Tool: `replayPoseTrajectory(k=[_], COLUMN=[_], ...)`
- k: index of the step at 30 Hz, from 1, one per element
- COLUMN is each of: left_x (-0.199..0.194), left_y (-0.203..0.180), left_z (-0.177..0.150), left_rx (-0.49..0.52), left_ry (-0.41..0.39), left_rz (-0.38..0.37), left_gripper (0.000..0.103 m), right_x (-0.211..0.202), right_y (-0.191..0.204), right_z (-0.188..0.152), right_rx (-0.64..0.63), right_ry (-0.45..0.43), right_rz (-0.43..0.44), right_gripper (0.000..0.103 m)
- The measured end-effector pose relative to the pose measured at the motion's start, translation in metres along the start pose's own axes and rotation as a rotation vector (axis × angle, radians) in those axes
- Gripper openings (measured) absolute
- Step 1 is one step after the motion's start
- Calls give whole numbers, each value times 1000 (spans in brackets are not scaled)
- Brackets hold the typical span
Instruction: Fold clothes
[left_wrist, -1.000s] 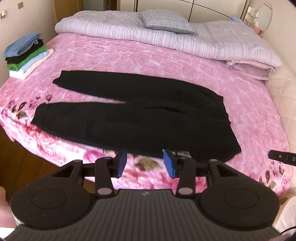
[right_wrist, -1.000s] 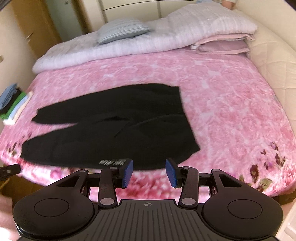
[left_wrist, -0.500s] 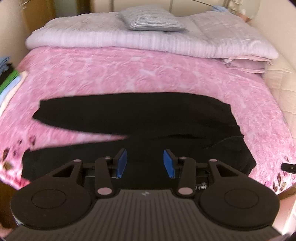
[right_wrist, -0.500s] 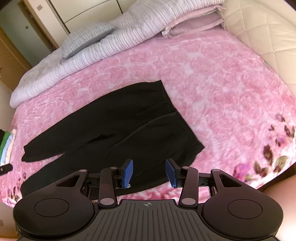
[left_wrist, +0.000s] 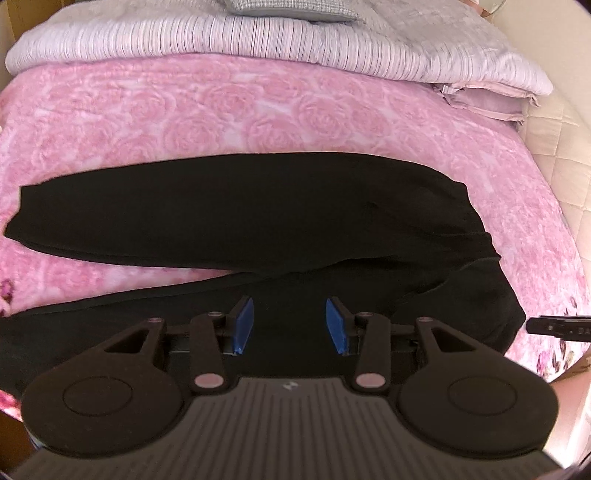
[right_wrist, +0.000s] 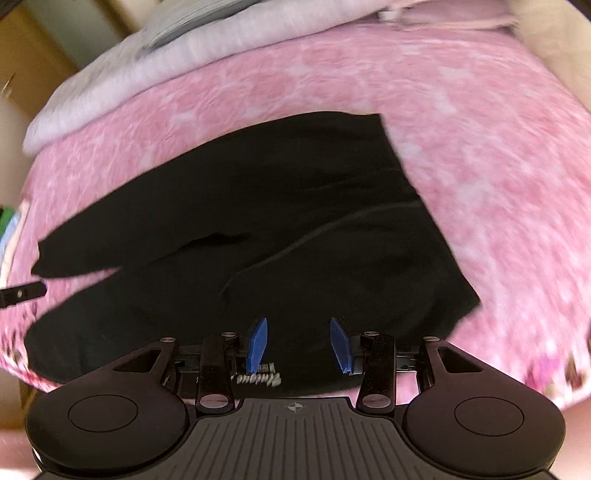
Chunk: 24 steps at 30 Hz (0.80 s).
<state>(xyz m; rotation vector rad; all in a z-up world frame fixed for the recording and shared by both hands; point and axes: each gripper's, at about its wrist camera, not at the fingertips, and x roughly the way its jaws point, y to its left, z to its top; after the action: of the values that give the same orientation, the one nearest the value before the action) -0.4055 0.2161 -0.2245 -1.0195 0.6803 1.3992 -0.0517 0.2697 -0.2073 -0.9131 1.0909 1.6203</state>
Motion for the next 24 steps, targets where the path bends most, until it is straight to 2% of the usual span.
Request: replayPoseTrajectory(k=[5,11,18,24], left_x=[40,98,148,185], left_y=[2,1,-13,-16], left_z=[8,29,72,105], left_rx=[1,32,206,345], left_ry=[-24,-33,-48,-56], left_rz=[11,48,66,60], left_gripper=[39,39,38,38], right_x=[55,106,134,159], right_y=[-1,-22,-56,-62], right_z=[25,59,117,167], right_rx=[-133,-299,-429,-537], right_ry=[33,57,28,-19], right_rz=[42,25,38,26], right_gripper=[43,43,43,43])
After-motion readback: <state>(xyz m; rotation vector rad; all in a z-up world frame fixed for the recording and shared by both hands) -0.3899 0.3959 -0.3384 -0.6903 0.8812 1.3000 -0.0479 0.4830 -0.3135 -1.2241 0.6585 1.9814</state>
